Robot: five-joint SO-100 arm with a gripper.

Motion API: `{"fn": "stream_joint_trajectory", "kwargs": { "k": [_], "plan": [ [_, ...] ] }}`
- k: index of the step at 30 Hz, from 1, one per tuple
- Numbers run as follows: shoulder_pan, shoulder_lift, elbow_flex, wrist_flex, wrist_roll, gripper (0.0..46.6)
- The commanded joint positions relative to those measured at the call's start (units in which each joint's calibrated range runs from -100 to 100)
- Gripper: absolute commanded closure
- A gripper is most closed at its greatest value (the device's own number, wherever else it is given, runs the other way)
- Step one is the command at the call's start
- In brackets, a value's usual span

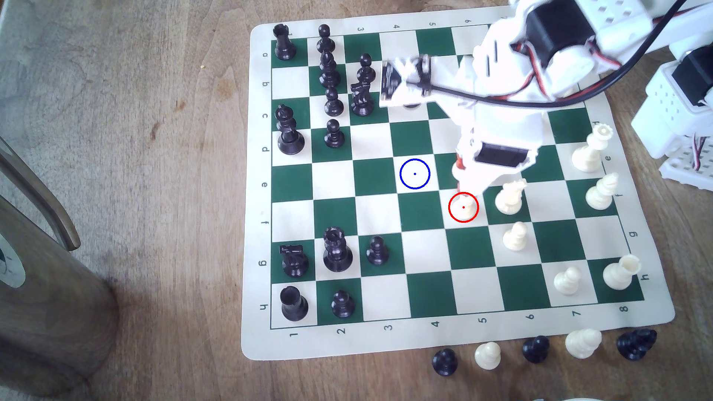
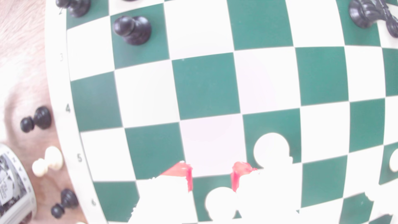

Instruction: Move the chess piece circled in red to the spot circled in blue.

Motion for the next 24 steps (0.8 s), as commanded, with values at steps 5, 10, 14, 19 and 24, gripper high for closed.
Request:
{"fn": "stream_joint_trajectory", "kwargs": {
  "k": [5,10,14,19,24],
  "plan": [
    [-0.6,0.03,1.2,-3.76,-0.83,36.1],
    [0.57,1.05,3.11,-5.15,-0.68,36.0],
    [0.34,0.12,5.83,-6.46,-0.78,36.2],
    [0.1,-0.22,9.64,-9.74,-0.83,36.2],
    [-0.37,0.8,9.82,-11.13,-1.17,36.2]
  ]
}}
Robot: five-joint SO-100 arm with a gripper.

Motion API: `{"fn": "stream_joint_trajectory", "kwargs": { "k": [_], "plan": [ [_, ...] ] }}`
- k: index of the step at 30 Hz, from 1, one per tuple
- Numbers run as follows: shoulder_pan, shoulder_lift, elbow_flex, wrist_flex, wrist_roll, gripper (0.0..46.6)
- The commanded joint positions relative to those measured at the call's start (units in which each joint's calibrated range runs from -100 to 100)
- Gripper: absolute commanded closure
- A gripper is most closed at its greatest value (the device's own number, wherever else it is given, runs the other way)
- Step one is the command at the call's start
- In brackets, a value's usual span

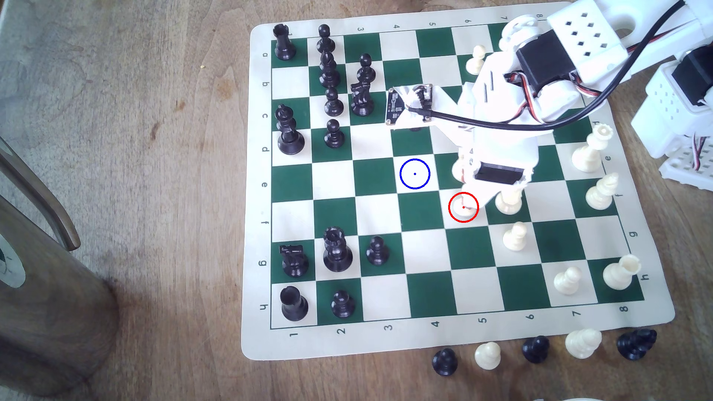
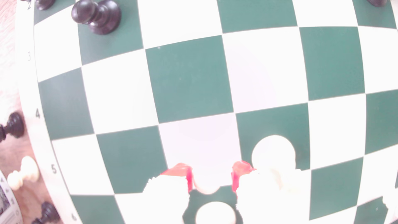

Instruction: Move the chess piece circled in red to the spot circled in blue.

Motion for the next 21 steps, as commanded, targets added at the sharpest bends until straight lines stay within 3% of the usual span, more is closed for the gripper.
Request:
{"fn": "stream_joint_trajectory", "kwargs": {
  "k": [1,11,18,21],
  "plan": [
    [-1.04,-1.21,-0.76,-1.01,-0.44,36.2],
    [-2.37,-0.79,-1.57,-1.25,-0.98,36.5],
    [-1.51,-0.62,-1.66,-2.89,-1.03,39.0],
    [-1.43,-0.45,-1.57,-3.3,-1.03,42.2]
  ]
}}
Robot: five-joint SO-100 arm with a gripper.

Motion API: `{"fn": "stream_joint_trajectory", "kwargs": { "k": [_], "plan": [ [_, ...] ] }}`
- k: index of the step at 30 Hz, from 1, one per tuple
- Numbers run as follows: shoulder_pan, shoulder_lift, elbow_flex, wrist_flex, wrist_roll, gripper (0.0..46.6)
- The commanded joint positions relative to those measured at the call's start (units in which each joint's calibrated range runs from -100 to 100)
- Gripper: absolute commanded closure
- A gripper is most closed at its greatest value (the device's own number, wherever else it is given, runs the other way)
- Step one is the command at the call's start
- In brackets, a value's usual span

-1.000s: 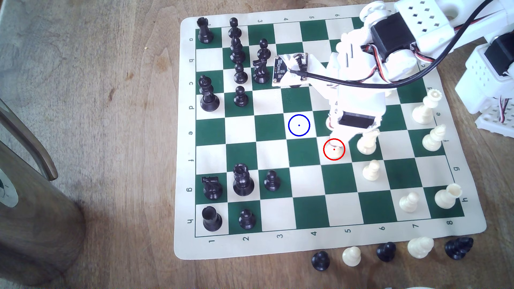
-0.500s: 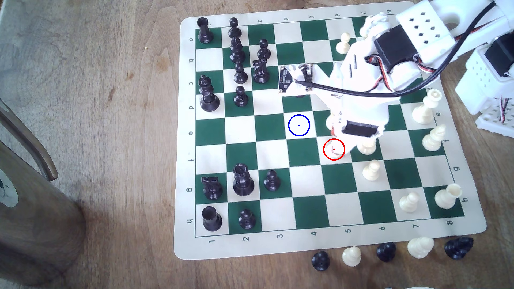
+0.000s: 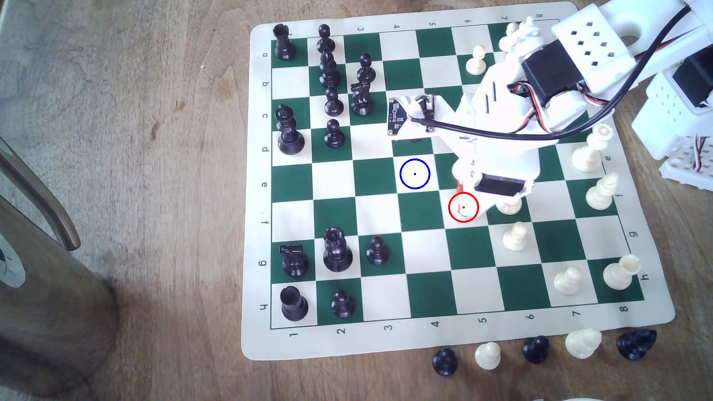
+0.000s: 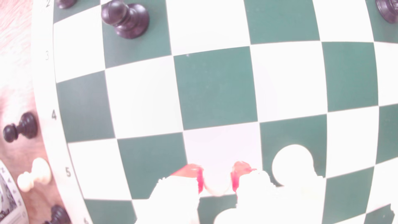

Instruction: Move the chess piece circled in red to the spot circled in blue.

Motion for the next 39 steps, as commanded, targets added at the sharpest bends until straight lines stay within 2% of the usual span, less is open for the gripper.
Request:
{"fn": "stream_joint_trajectory", "kwargs": {
  "k": [1,2,7,11,17,22,30,35,39],
  "plan": [
    [0.48,-0.45,-1.57,-1.0,-0.44,44.4],
    [0.56,-0.45,-1.57,-1.16,-0.49,46.4],
    [0.64,-1.38,-1.66,-0.67,-0.44,46.4],
    [1.5,-5.8,-9.73,8.18,-0.29,46.4],
    [2.67,-8.85,-30.49,21.61,-0.2,46.4],
    [4.71,-8.34,-38.38,23.33,0.68,46.4],
    [9.48,3.37,-36.93,19.48,1.22,46.4],
    [8.93,8.38,-30.13,12.11,0.73,46.4],
    [8.77,9.65,-29.95,11.53,0.73,46.4]
  ]
}}
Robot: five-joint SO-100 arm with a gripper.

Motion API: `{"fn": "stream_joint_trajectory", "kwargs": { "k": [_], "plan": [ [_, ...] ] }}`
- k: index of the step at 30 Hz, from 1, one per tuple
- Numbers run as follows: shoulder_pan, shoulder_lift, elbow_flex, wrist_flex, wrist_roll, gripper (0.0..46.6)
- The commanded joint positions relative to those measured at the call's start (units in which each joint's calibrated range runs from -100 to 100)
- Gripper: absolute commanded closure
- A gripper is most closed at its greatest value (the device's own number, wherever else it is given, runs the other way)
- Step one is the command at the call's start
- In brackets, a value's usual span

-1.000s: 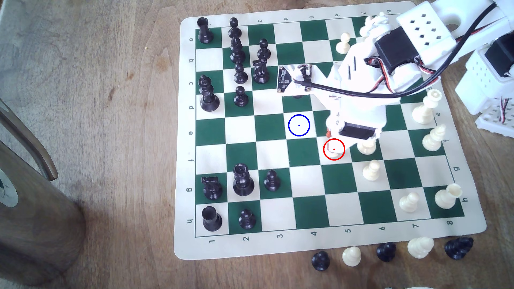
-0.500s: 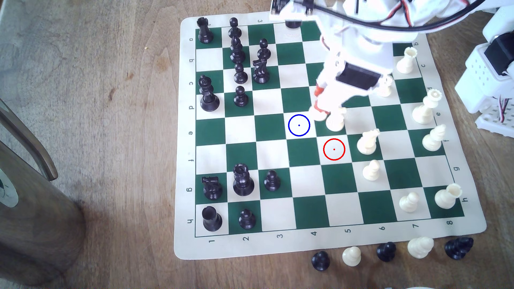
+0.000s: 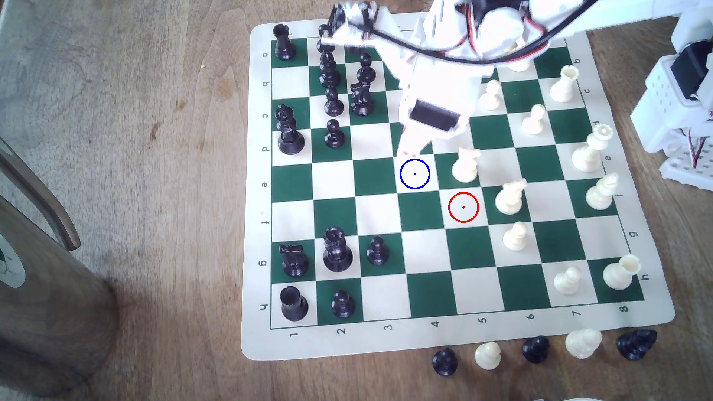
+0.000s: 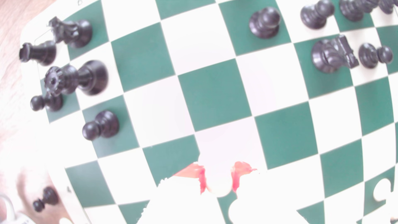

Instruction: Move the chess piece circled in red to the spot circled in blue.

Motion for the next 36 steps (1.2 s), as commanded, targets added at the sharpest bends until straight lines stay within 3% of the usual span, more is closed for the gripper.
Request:
{"fn": "stream_joint_trajectory", "kwargs": {
  "k": [1,36],
  "plan": [
    [0.0,-0.82,-0.94,-1.3,-0.05,46.4],
    [1.02,1.05,8.31,-8.09,0.54,46.4]
  ]
}}
